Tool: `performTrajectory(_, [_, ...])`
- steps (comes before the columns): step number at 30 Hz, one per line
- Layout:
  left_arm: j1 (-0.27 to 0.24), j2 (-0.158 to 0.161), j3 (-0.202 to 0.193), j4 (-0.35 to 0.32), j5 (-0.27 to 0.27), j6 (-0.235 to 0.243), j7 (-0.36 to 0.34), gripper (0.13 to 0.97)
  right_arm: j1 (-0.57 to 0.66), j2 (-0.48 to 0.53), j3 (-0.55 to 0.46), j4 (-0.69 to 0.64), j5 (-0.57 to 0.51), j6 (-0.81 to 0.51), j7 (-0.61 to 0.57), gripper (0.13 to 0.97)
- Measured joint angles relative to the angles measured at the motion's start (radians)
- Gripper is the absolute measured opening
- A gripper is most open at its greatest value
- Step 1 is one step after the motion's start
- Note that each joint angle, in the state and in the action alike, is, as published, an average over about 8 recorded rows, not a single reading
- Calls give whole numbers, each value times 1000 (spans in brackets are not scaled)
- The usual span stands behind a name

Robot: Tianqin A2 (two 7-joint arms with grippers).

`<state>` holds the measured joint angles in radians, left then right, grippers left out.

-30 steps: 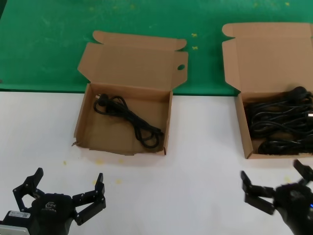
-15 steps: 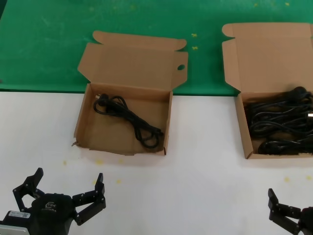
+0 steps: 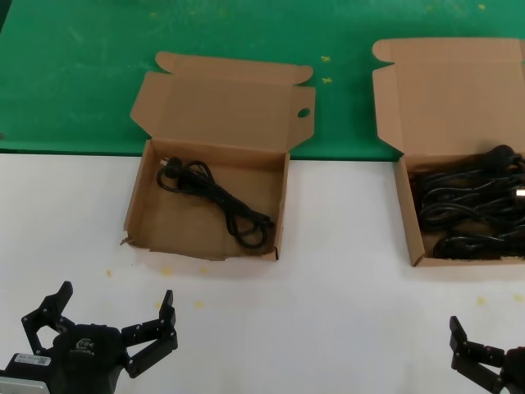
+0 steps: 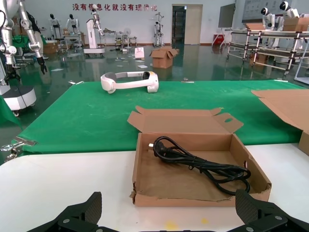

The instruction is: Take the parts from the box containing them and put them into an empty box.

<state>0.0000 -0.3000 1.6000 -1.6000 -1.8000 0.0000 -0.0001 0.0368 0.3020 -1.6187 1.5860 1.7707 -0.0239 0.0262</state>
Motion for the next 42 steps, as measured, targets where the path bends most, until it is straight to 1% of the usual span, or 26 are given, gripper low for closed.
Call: performTrajectory(42, [0, 0, 0, 0, 0, 0, 0, 966, 0, 0, 0, 0, 0, 0, 0, 966])
